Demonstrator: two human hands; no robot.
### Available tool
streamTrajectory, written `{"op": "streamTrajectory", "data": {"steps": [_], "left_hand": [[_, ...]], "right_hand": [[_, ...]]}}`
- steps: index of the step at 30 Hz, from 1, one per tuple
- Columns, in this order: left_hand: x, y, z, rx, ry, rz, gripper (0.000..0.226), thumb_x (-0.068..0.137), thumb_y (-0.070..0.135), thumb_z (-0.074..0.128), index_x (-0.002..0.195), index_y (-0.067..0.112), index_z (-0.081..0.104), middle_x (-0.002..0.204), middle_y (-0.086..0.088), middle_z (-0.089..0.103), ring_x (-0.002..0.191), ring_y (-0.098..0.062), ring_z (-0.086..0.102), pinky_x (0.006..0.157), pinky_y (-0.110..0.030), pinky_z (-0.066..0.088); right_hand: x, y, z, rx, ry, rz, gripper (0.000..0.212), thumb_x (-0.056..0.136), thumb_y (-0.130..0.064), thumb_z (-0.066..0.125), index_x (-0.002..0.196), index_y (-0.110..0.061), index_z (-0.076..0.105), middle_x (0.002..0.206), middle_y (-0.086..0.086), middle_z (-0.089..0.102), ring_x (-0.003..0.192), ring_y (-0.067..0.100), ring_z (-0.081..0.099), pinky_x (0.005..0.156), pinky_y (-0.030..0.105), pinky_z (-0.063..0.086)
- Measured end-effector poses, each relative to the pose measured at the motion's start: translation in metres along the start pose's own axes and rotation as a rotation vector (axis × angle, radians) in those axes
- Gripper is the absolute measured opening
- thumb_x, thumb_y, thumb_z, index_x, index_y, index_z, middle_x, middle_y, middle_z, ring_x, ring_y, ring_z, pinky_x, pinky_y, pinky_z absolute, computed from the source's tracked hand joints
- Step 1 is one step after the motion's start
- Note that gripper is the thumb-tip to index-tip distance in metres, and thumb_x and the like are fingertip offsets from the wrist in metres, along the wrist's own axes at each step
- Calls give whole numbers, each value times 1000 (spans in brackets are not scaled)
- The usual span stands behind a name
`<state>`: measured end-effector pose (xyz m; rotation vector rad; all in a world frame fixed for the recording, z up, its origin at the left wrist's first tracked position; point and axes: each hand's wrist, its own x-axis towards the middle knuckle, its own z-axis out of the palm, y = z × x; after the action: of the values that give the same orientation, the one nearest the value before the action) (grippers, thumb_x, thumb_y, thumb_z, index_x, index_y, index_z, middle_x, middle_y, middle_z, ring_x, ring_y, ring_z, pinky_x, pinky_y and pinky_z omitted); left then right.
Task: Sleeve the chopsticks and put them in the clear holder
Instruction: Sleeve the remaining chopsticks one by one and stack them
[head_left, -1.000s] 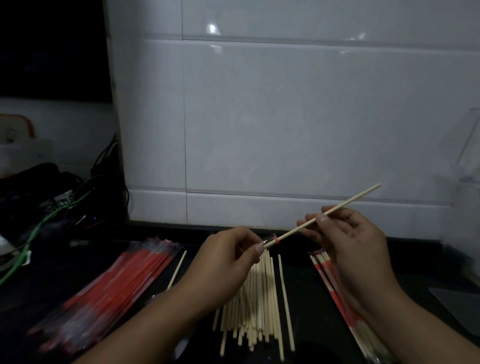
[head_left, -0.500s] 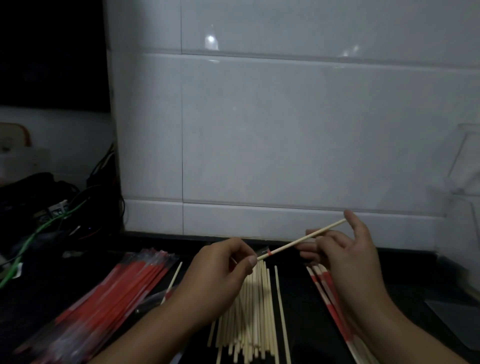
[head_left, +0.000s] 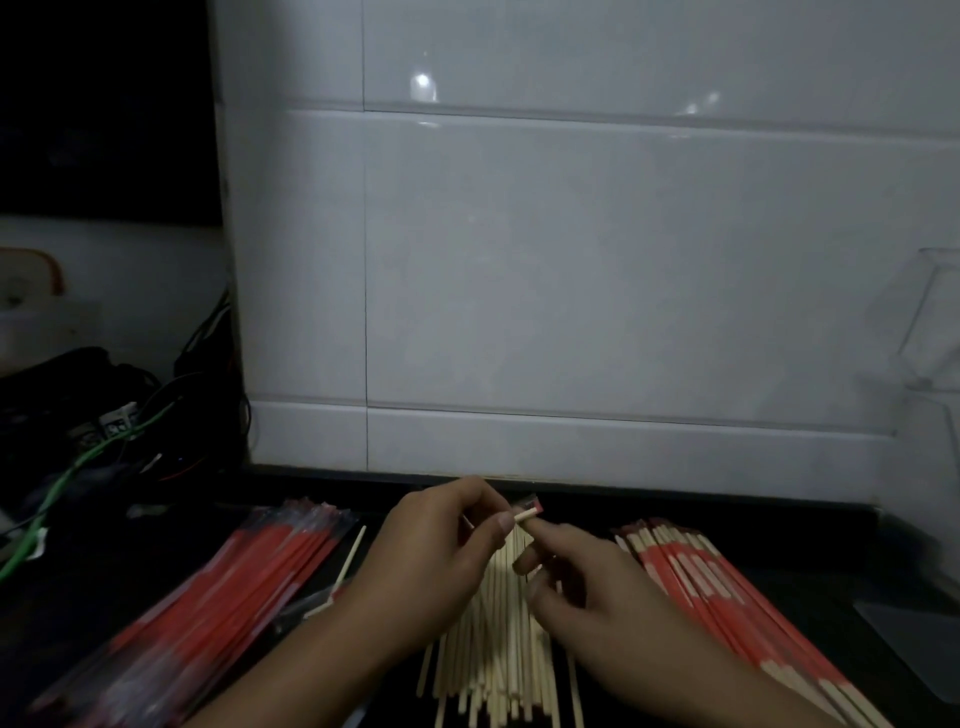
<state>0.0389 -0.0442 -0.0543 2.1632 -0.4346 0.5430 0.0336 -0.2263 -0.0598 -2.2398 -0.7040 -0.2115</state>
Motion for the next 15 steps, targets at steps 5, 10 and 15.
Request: {"op": "streamTrajectory", "data": {"steps": [5, 10, 15], "left_hand": [[1, 0, -2, 24, 45, 6, 9, 95, 32, 61, 88, 34, 67, 80, 18, 67, 78, -2, 63, 74, -31, 55], [-1, 2, -3, 57, 90, 22, 9, 95, 35, 59, 89, 35, 66, 77, 14, 65, 76, -2, 59, 70, -28, 52], [-2, 4, -2, 84, 71, 17, 8, 96, 36, 59, 91, 35, 65, 78, 18, 65, 78, 0, 60, 73, -28, 53]], "right_hand": [[-3, -7, -21, -411, 2, 41, 48, 91, -44, 57, 137, -38, 46, 75, -15, 57, 71, -5, 55, 59, 10, 38], [-9, -22, -24, -451, -343, 209, 63, 91, -52, 55, 147, -40, 29, 111, -11, 60, 98, 3, 58, 83, 18, 45], [-4, -20, -15, -493, -392, 252, 58, 93, -31, 51, 147, -34, 32, 126, 3, 56, 117, 18, 54, 100, 33, 44]]}}
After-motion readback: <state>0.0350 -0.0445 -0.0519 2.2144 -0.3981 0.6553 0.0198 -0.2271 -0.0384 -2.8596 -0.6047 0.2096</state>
